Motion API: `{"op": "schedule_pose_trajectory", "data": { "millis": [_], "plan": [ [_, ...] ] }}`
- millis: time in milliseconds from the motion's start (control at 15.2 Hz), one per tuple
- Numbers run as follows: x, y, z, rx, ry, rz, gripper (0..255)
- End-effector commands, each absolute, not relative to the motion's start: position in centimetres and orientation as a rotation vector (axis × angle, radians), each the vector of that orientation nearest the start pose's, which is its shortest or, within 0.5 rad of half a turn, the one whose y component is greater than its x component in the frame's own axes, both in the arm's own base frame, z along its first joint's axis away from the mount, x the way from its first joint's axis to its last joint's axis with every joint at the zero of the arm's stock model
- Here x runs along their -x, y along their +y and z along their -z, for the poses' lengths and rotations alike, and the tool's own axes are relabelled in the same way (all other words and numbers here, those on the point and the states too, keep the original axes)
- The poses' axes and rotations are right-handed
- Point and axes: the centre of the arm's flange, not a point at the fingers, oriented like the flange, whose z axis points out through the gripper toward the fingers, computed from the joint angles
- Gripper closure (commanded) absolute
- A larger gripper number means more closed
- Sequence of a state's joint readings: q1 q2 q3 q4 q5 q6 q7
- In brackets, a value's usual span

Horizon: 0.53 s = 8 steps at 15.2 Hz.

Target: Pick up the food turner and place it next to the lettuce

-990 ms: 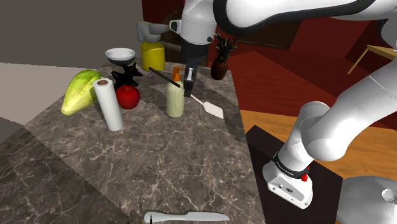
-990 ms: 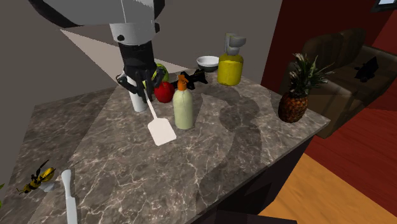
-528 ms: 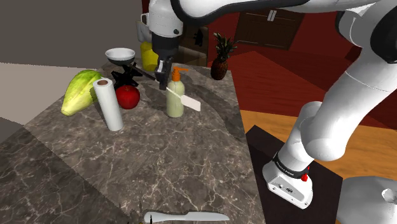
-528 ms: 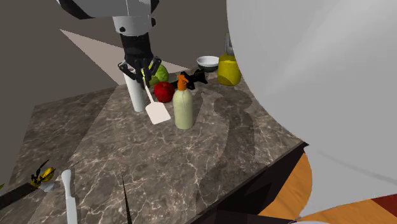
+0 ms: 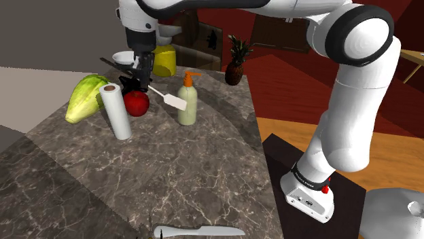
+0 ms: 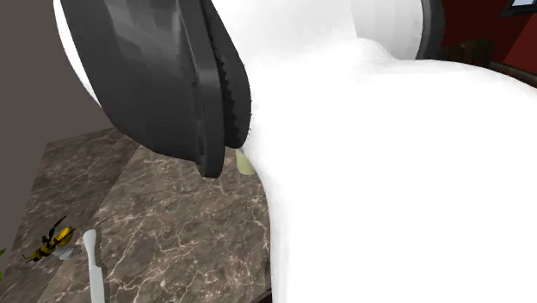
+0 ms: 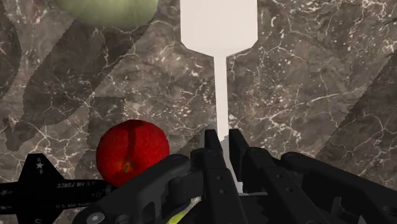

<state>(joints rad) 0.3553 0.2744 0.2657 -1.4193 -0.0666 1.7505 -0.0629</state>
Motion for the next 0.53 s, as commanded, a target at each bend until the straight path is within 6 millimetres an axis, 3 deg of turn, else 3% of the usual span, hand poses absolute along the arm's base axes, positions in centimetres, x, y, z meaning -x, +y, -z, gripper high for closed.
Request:
{"op": "schedule_pose_trajectory", "data": {
  "millis": [0, 198, 462],
  "plan": [
    [-56.8, 36.6, -55.5, 2.939, -1.041, 0.097, 255],
    [-60.0, 38.1, -55.5, 2.939, -1.040, 0.097, 255],
    [-60.0, 38.1, -53.4, 2.939, -1.041, 0.097, 255]
  ]
}}
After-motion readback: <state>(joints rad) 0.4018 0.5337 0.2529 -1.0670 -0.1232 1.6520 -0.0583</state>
